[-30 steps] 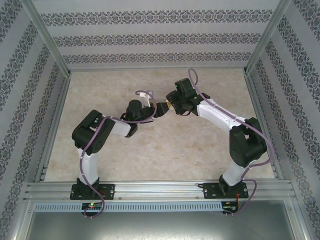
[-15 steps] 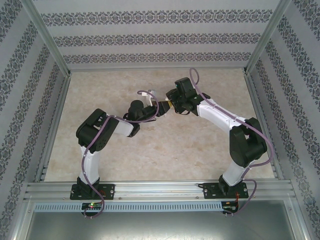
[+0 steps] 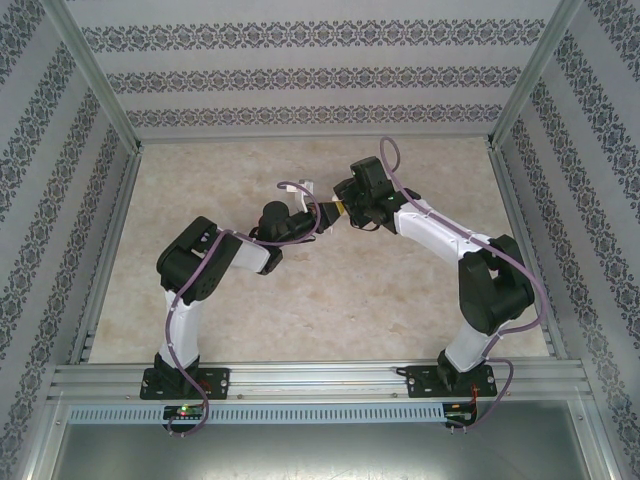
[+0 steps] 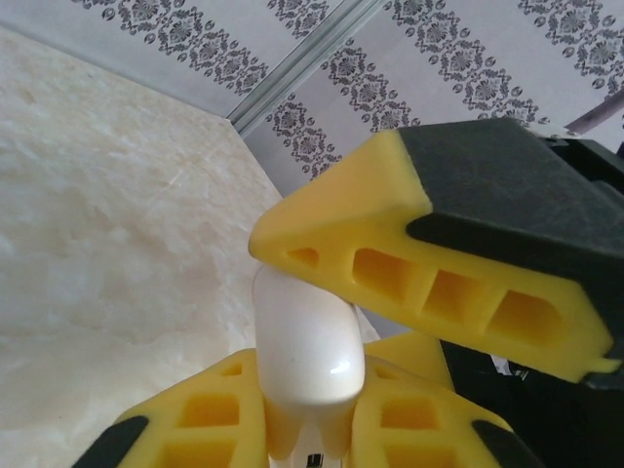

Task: Insert wireless bluetooth earbuds into charging case

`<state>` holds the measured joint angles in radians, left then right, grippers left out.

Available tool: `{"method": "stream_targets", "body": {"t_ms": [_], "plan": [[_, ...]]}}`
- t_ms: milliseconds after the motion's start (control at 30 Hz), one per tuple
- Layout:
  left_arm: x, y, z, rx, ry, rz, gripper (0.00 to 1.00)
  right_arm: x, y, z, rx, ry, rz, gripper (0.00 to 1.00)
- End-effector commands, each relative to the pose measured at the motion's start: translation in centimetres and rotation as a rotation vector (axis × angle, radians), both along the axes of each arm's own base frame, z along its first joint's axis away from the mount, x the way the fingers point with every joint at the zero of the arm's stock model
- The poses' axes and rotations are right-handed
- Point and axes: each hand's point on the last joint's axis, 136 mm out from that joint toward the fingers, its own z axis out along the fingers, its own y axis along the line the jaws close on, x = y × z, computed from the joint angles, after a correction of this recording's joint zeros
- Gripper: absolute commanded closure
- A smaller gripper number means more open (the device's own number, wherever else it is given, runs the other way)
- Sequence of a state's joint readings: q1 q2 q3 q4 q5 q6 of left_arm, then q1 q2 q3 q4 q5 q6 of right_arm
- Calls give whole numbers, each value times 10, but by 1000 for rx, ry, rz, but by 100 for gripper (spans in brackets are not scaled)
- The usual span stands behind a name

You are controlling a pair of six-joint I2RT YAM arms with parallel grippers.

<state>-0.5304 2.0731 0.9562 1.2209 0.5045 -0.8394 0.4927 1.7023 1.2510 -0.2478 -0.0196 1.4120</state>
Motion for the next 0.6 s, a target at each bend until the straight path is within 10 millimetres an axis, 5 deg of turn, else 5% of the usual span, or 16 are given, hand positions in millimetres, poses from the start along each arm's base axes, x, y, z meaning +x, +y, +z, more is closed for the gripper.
{"method": "stream_targets", "body": {"t_ms": [0,67,167,400,567], "plan": [[7,0,2,-26,2,17,97,-2,-3,28,47,-62,-2,44],[5,1,2,-32,12,17,100,3,-12,42,45,-107,-7,30],[3,7,6,-33,24,15,100,2,-27,65,4,-174,19,24],[1,35,32,-13,26,-59,100,-26,-74,75,-128,-306,148,22],[-12,45,54,60,-13,-186,100,-41,-66,80,-241,-462,400,22]]}}
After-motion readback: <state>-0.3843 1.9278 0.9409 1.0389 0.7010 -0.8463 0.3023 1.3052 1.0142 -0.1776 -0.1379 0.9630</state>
